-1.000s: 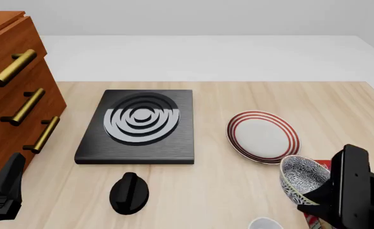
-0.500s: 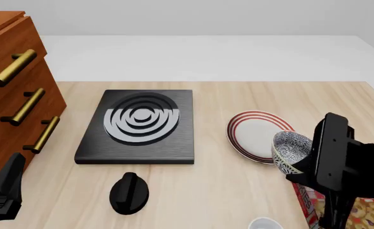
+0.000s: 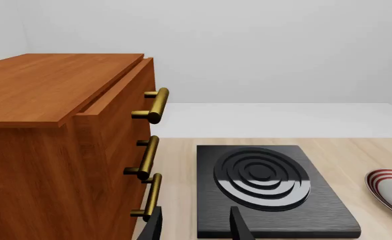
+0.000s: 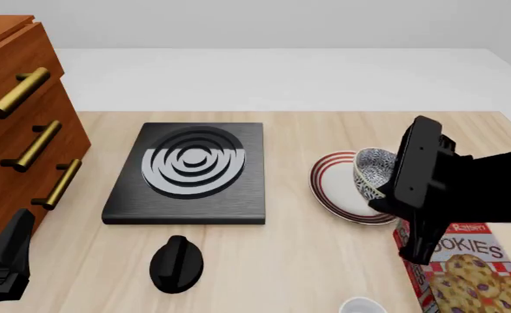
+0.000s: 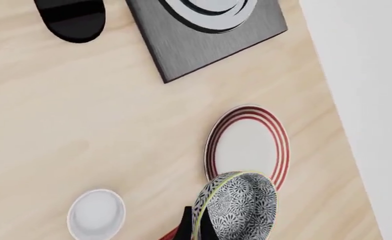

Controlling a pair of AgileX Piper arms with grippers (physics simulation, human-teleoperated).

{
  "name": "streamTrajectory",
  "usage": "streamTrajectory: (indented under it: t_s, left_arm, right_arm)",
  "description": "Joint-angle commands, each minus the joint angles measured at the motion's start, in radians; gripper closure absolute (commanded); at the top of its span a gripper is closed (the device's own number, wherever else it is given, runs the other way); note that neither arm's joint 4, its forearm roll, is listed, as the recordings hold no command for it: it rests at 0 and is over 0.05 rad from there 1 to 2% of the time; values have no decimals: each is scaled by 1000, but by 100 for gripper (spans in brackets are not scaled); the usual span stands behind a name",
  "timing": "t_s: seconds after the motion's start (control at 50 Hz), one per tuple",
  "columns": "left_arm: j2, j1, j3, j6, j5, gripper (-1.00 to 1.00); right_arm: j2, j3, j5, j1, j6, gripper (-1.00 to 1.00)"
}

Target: Pick the akita bowl on the ramekin and place it on the plate.

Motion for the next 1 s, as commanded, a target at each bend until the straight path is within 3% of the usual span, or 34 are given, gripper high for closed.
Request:
streamTrajectory:
  t_s: [0.02,0.18,0.4,0.46,0.54,0.7,1.0]
  left_arm:
    - [0,0,0,0,0,-100]
    - [0,0,0,0,0,-100]
    - [0,0,0,0,0,-100]
    - [0,0,0,0,0,-100]
    - [0,0,0,0,0,-100]
    - [0,0,0,0,0,-100]
    - [0,0,0,0,0,-100]
  right_arm:
    - [78,-39,-64,-36,7,100]
    - [127,-56,-125,-91,-26,100]
    - [179,-79,-156,-121,-16,100]
    - [186,-76,-160,-146,-54,100]
    - [205,-93,-167,-163,-62,100]
    - [252,-152,-172,-187,-12,100]
    - [336,-178,-223,-186,-3,100]
